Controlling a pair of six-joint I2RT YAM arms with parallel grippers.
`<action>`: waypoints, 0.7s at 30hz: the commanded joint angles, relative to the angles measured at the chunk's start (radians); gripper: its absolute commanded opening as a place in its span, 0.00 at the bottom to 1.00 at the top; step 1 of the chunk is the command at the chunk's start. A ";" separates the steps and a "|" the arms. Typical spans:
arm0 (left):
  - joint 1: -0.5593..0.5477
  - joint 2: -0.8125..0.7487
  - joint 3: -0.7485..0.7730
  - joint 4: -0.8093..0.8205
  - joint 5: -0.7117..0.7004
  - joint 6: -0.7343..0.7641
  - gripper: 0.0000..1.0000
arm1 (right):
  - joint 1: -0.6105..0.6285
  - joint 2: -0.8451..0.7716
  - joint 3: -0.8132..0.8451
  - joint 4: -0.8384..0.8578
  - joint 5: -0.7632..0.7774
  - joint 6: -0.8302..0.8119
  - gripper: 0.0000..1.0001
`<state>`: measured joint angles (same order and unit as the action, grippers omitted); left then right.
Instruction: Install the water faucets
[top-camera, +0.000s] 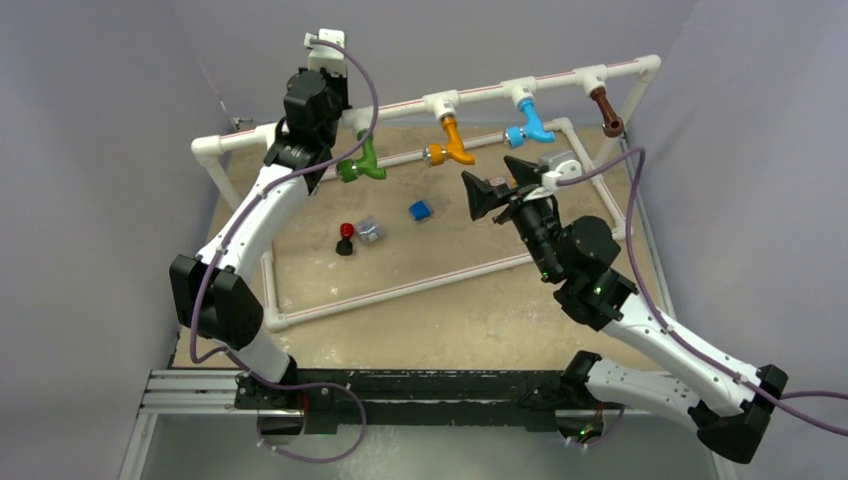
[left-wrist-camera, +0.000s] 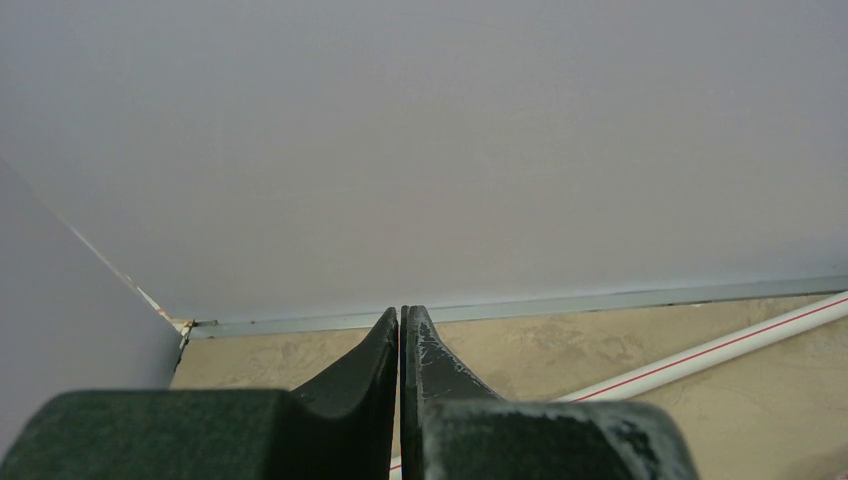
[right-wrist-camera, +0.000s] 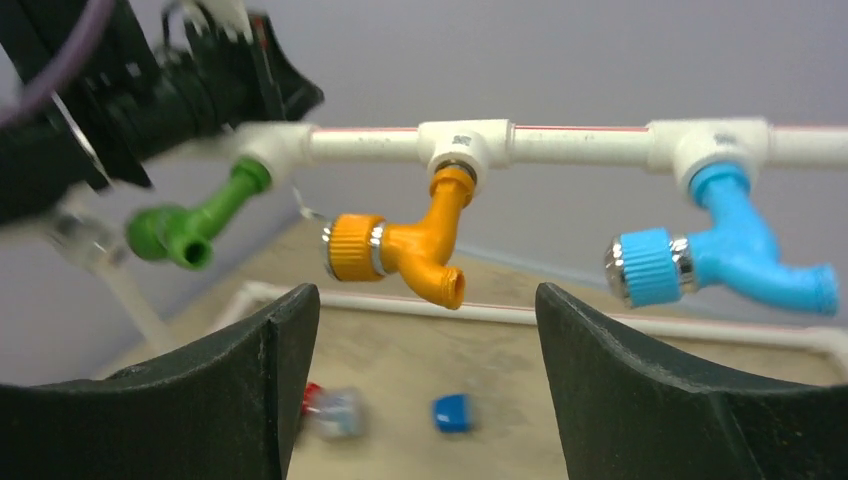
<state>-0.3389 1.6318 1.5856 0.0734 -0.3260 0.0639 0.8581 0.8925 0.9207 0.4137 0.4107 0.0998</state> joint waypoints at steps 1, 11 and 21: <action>0.001 0.067 -0.039 -0.150 0.018 -0.010 0.02 | 0.002 0.016 0.068 -0.113 -0.064 -0.492 0.80; 0.003 0.068 -0.039 -0.150 0.016 -0.007 0.02 | 0.004 0.051 0.070 -0.110 -0.078 -1.056 0.82; 0.001 0.069 -0.039 -0.149 0.013 -0.002 0.02 | 0.086 0.176 0.046 0.076 0.023 -1.401 0.82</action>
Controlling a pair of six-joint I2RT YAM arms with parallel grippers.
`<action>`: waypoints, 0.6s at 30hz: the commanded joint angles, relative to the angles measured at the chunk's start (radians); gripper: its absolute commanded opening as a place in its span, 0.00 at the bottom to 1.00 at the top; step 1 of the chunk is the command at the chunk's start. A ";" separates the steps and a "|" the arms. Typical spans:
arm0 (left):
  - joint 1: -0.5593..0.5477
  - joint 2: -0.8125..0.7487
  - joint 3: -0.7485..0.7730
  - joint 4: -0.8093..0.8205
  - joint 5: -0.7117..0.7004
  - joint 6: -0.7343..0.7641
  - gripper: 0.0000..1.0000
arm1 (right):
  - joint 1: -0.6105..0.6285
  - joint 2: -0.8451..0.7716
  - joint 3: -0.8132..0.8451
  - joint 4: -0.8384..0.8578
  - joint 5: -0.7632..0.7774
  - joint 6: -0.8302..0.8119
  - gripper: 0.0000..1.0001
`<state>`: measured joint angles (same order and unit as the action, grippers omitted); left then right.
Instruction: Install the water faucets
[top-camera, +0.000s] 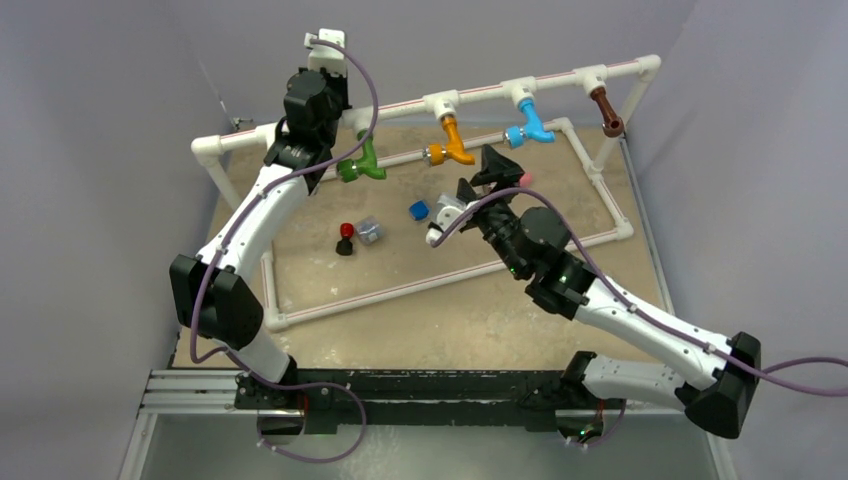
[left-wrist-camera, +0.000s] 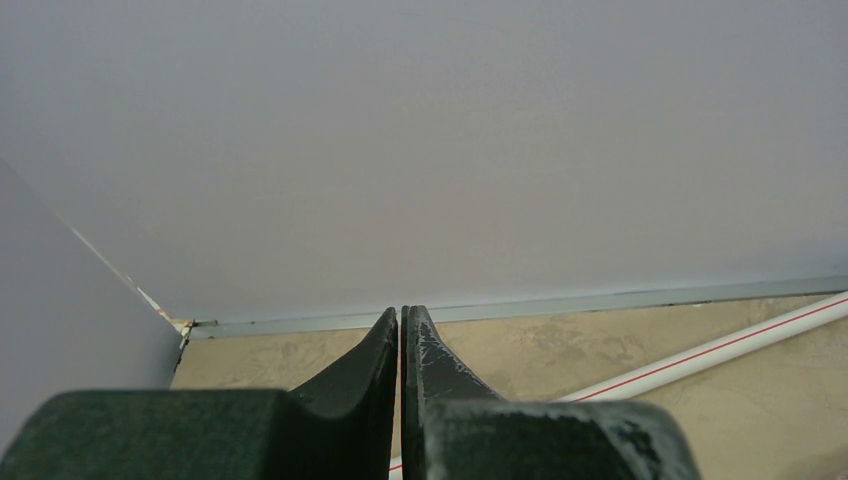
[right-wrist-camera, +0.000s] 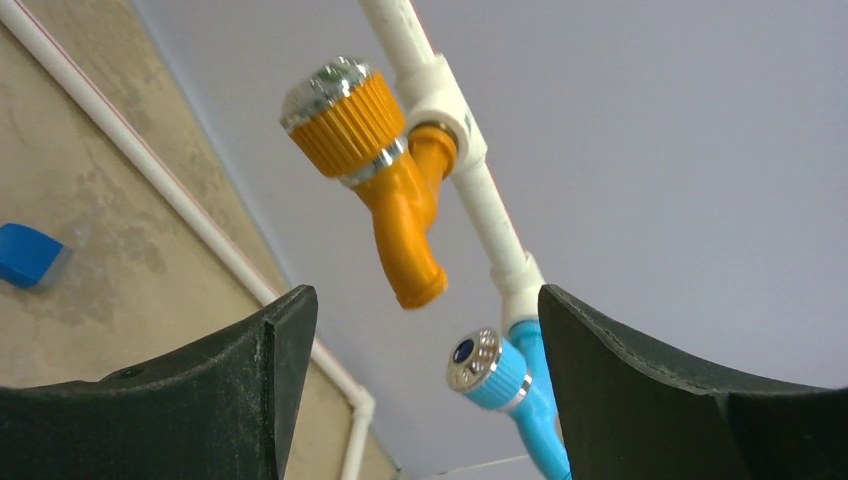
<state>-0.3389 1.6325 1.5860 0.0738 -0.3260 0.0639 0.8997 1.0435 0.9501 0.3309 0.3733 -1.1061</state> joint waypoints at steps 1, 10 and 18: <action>0.001 0.068 -0.040 -0.149 0.013 -0.001 0.02 | 0.054 0.045 0.014 0.192 0.078 -0.236 0.83; 0.001 0.067 -0.043 -0.145 0.013 0.004 0.02 | 0.059 0.191 0.044 0.329 0.150 -0.404 0.82; 0.001 0.065 -0.044 -0.145 0.021 -0.001 0.03 | 0.059 0.269 0.084 0.373 0.156 -0.433 0.75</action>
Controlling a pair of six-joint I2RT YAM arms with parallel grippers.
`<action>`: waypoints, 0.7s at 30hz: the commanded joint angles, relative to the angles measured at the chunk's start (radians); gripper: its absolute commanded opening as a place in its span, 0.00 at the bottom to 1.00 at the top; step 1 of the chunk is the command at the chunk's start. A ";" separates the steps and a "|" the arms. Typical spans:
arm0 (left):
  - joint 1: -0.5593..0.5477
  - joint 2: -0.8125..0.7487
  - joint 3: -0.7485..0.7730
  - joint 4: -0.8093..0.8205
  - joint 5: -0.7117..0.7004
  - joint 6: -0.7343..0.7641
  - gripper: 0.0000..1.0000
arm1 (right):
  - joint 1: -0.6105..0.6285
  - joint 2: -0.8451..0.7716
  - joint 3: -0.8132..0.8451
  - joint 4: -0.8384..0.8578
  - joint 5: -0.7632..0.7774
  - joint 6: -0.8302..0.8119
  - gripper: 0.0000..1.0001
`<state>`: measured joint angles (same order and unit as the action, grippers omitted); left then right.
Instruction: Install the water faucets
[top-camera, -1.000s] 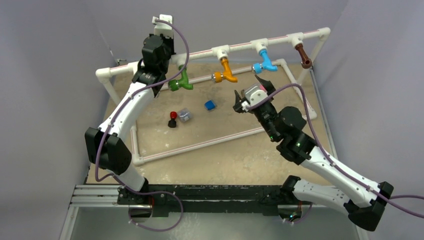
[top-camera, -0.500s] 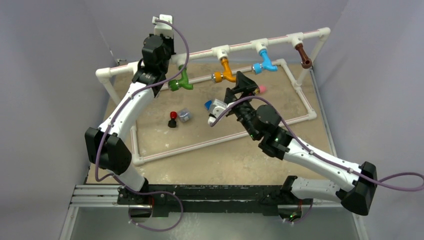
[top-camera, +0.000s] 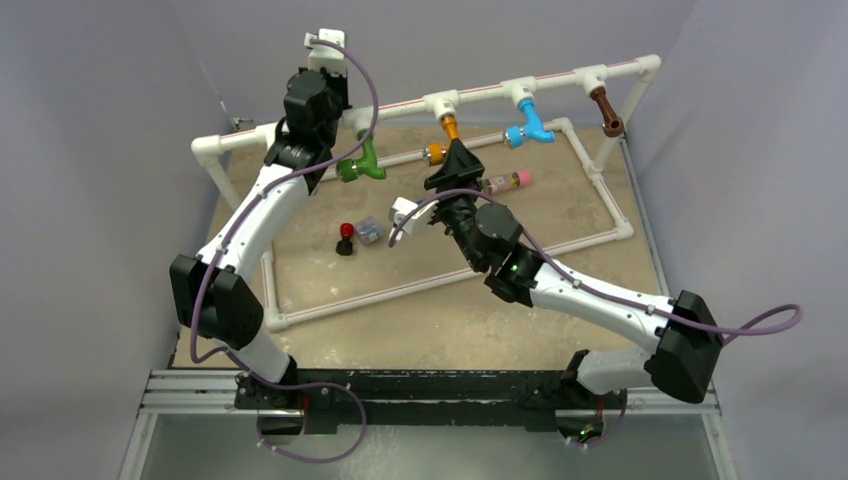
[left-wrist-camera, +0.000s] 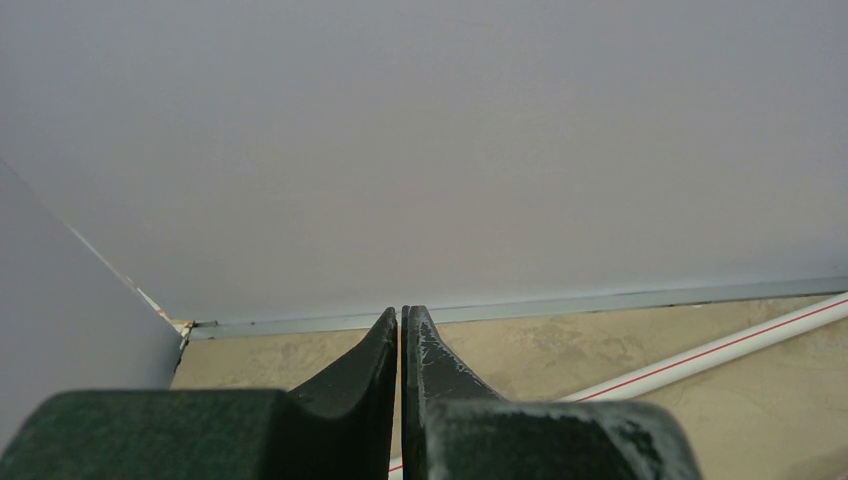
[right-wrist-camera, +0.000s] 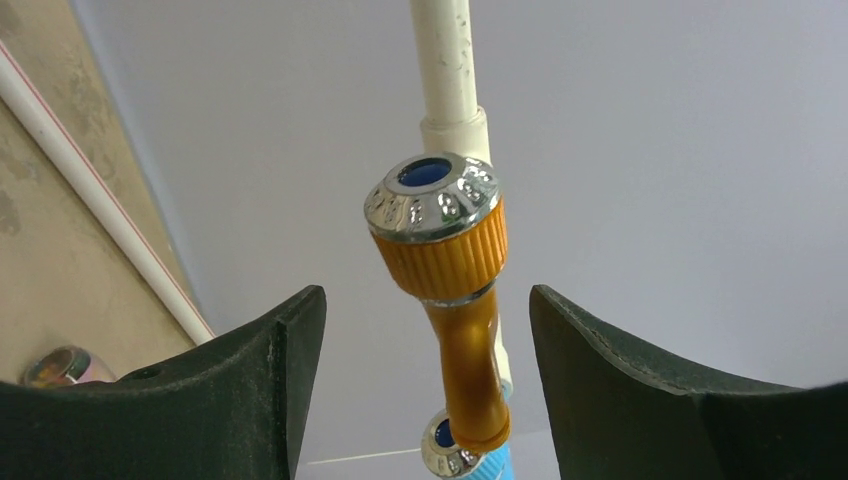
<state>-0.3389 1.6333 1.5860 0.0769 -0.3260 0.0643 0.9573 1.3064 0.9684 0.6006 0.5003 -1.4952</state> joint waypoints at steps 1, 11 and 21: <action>0.001 0.066 -0.043 -0.150 0.022 -0.001 0.03 | 0.001 0.016 0.067 0.115 0.036 -0.045 0.74; 0.001 0.065 -0.041 -0.152 0.025 -0.004 0.03 | 0.001 0.071 0.091 0.129 0.043 -0.016 0.56; 0.001 0.065 -0.040 -0.154 0.028 -0.005 0.03 | 0.001 0.091 0.082 0.152 0.091 0.069 0.07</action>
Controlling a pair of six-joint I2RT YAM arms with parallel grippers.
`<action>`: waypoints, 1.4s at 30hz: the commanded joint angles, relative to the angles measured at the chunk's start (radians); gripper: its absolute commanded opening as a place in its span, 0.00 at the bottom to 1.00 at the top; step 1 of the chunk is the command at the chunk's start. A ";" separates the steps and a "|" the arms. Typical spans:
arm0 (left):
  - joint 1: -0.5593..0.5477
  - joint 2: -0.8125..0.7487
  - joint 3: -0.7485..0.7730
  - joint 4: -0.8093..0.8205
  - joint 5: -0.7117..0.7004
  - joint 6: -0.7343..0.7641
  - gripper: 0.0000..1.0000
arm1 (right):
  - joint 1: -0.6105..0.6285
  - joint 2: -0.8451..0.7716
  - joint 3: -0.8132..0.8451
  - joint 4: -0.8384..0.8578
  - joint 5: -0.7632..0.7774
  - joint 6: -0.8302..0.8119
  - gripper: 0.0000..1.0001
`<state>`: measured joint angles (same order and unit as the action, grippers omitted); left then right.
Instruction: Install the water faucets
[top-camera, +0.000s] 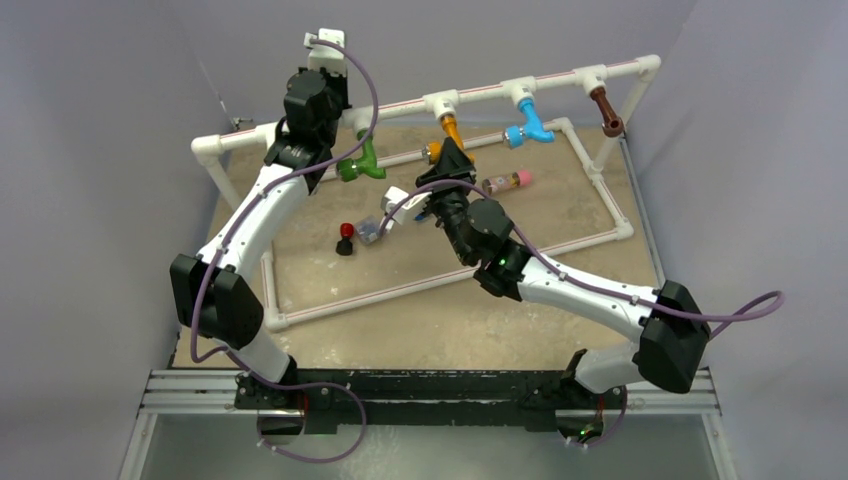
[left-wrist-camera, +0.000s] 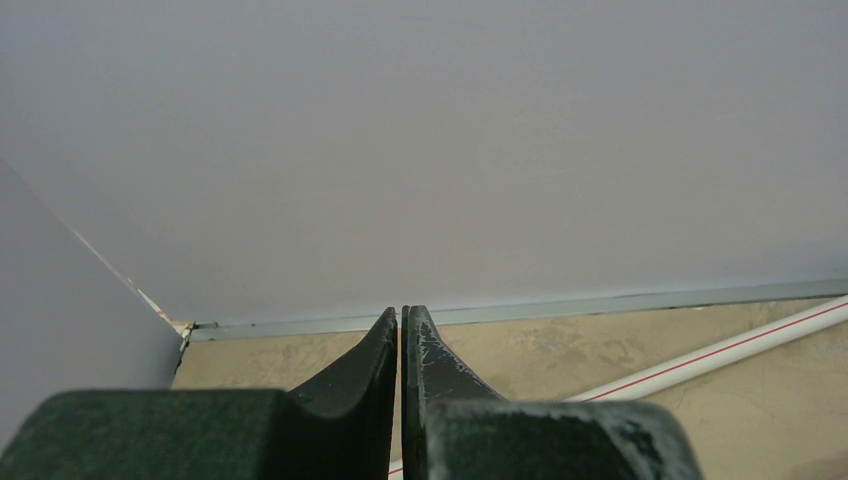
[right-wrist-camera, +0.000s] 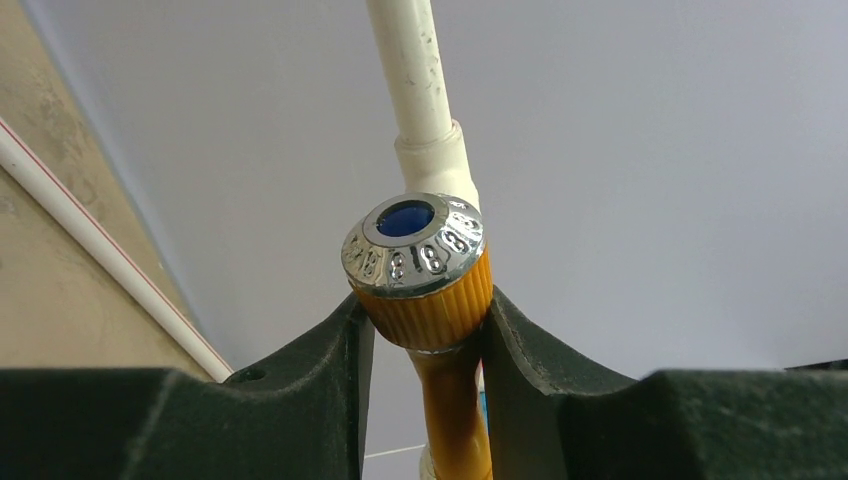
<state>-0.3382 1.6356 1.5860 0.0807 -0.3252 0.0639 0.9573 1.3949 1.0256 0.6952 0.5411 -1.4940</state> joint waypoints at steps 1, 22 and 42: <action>0.001 0.061 -0.041 -0.159 0.027 -0.003 0.03 | 0.000 0.005 0.021 0.064 0.056 0.086 0.01; 0.001 0.060 -0.037 -0.163 0.030 -0.001 0.03 | 0.004 -0.004 -0.053 0.278 0.077 1.204 0.00; 0.002 0.055 -0.037 -0.165 0.040 -0.001 0.03 | -0.033 -0.106 -0.122 0.294 0.139 2.218 0.00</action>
<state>-0.3408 1.6321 1.5879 0.0685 -0.3084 0.0643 0.9058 1.3296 0.9356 1.0164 0.7425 0.3386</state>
